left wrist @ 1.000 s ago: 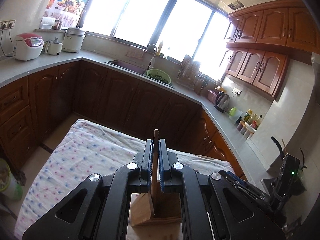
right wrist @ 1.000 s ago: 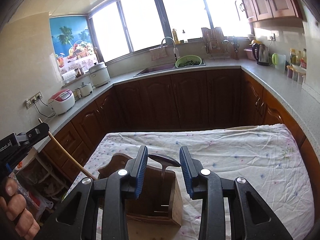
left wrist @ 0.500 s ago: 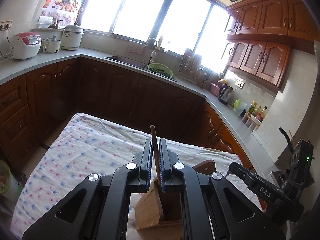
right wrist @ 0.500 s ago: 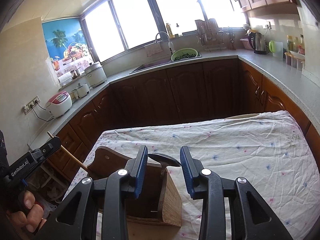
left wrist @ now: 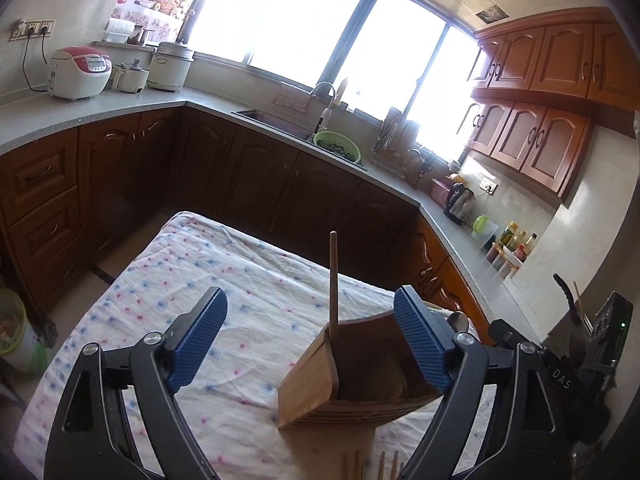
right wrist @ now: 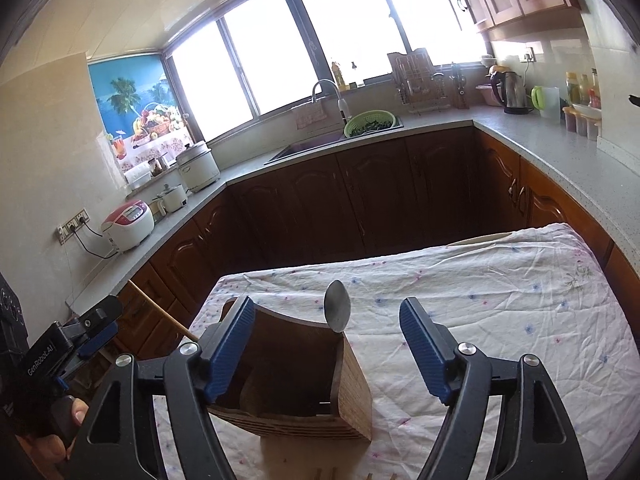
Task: Organize utensils
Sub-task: 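Open both tools to drop the spoon and chopstick into the holder, then move both open tools back toward the remaining chopsticks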
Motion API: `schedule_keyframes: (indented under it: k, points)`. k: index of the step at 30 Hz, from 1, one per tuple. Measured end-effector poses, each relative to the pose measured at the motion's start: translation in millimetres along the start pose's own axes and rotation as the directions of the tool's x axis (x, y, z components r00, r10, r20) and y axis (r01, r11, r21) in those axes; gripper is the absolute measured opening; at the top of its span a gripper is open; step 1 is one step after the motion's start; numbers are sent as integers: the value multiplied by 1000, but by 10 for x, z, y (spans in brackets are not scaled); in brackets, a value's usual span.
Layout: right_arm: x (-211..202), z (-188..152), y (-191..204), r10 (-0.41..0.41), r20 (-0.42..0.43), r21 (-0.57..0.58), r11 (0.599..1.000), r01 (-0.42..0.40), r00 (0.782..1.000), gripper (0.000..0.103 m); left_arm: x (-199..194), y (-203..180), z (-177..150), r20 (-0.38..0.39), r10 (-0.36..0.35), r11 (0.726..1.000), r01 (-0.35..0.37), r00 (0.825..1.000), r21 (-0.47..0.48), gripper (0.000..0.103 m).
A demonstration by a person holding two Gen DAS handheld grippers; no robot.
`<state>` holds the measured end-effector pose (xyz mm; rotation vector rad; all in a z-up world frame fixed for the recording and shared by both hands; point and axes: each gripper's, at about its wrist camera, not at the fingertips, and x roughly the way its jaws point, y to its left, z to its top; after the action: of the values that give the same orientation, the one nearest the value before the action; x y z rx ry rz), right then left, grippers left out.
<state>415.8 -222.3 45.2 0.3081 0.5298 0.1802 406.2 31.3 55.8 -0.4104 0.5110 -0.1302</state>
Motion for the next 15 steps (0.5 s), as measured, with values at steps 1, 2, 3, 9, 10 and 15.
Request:
schedule_keyframes:
  k: [1,2,3,9,10,15]
  points:
    - [-52,-25,-28,4,3,14,1000,-4,1000,81,-62,35,-38,-4,5,1000,-5,1000,-8,92]
    - [-107,-56,-55,10,5,27,1000,-10,1000,82,-127,70,-83,-10,11,1000,-11,1000,-14,92]
    - [-169,-94,-77,11,7,37,999,-11,1000,83,-192,101,-135,-13,15,1000,-15,1000,-16,92]
    - [-574,-417,-171,-5,10,67,998,4,1000,90,-517,221,-534,-73,49,999,-47,996,17,92]
    - [-644,-482,-179,-9,6,69,998,9,1000,90,-565,241,-600,-87,49,999,-47,995,15,92]
    - [-972,-792,-203,-24,-13,75,997,25,1000,91,-793,230,-873,-135,57,998,-52,989,40,92]
